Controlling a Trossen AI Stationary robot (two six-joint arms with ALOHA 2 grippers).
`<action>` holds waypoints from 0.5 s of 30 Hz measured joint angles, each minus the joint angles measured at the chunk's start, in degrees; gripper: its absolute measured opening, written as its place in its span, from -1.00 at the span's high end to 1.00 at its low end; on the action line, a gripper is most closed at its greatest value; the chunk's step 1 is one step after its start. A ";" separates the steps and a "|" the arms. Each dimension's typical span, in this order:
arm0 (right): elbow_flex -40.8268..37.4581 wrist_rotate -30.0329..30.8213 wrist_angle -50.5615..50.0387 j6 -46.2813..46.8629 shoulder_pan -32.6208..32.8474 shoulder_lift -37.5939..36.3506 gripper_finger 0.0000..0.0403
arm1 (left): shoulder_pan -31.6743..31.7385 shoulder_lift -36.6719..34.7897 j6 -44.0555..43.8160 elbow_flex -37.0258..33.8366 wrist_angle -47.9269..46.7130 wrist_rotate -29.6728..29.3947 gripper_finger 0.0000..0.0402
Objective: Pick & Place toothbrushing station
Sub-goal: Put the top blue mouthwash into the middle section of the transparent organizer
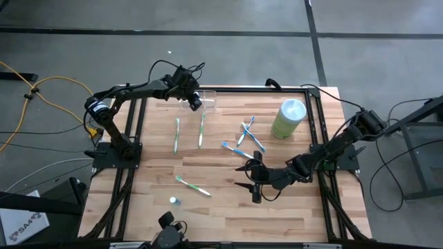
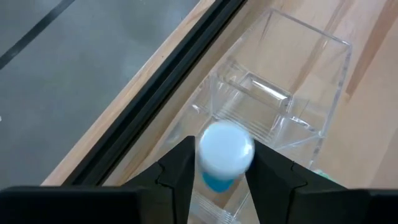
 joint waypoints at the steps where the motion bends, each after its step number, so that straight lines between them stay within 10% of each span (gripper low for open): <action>1: 0.00 -0.04 0.00 0.00 0.00 0.00 -0.13 | 0.00 0.00 -0.01 0.00 -0.01 0.00 0.34; 15: 0.00 -0.20 0.00 0.02 0.00 0.00 -0.13 | -0.02 0.00 -0.22 0.00 -0.02 1.01 0.24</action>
